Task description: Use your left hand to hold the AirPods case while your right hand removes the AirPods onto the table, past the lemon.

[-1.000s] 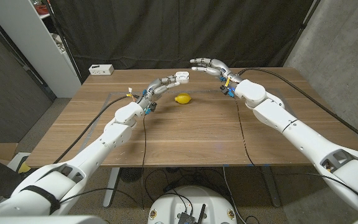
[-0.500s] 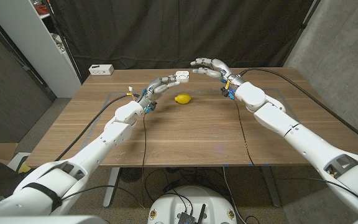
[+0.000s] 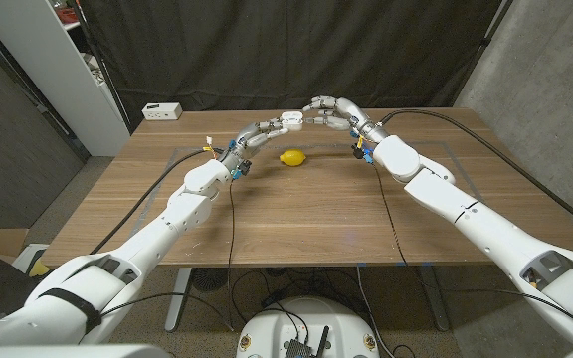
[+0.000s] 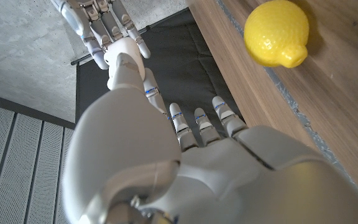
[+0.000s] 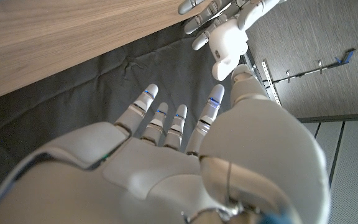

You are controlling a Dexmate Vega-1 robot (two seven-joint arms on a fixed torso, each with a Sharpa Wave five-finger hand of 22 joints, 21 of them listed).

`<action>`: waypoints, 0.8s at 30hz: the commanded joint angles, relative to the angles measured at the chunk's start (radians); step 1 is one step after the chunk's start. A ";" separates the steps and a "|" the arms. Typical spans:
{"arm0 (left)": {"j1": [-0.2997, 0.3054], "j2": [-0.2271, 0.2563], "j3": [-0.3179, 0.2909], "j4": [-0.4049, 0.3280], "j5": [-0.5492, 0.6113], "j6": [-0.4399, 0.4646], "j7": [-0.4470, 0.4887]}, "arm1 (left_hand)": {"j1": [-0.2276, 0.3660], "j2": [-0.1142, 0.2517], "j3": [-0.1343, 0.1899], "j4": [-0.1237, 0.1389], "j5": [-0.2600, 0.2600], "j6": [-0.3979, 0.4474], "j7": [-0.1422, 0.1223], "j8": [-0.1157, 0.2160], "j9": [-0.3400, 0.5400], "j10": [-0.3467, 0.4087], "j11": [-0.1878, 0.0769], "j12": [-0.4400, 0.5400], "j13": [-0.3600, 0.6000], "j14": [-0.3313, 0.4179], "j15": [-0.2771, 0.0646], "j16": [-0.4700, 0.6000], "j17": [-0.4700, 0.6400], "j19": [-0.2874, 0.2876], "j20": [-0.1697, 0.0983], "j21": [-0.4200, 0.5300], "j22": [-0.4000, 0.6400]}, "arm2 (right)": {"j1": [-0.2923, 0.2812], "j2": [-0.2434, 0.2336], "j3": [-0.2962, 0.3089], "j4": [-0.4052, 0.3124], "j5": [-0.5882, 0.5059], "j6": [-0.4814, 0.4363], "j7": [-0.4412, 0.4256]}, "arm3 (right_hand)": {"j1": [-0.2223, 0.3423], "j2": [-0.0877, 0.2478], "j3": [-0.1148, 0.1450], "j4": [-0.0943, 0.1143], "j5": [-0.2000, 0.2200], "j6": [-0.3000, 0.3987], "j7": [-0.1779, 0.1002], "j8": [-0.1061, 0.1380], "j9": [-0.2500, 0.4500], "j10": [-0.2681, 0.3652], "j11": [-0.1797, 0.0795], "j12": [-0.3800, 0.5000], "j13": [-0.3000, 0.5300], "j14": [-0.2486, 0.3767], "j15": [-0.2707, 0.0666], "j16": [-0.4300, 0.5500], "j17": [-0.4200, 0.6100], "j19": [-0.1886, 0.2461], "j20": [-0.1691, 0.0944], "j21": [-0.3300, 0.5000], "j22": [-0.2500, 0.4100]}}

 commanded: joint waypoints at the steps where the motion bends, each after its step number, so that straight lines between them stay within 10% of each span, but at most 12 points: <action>1: -0.007 -0.003 0.003 0.007 0.004 0.004 0.000 | 0.002 0.011 0.062 0.026 0.007 0.042 -0.037 0.010 0.127 0.002 0.004 -0.001 0.001 -0.001 -0.037 -0.003 0.001 0.002 0.002 0.004 0.000 | 0.003 0.003 -0.014 0.005 -0.054 -0.011 -0.016 | 0.003 0.002 0.000 0.008 0.007 0.019 0.000 0.006 0.002 0.011 0.000 0.007 0.003 0.009 -0.073 0.007 0.004 0.008 -0.002 0.004 0.002; 24: -0.034 -0.022 0.009 0.052 0.007 0.002 -0.011 | -0.006 0.012 0.071 0.019 0.006 0.043 -0.037 0.009 0.129 0.001 0.004 -0.002 0.001 -0.001 -0.036 -0.003 0.002 0.001 0.003 0.004 0.000 | 0.020 0.057 -0.012 0.102 -0.038 0.099 -0.041 | 0.021 0.031 0.010 0.011 0.006 0.032 -0.002 -0.005 -0.004 0.015 -0.003 0.008 0.003 0.030 -0.081 0.021 0.011 0.019 -0.009 0.006 0.002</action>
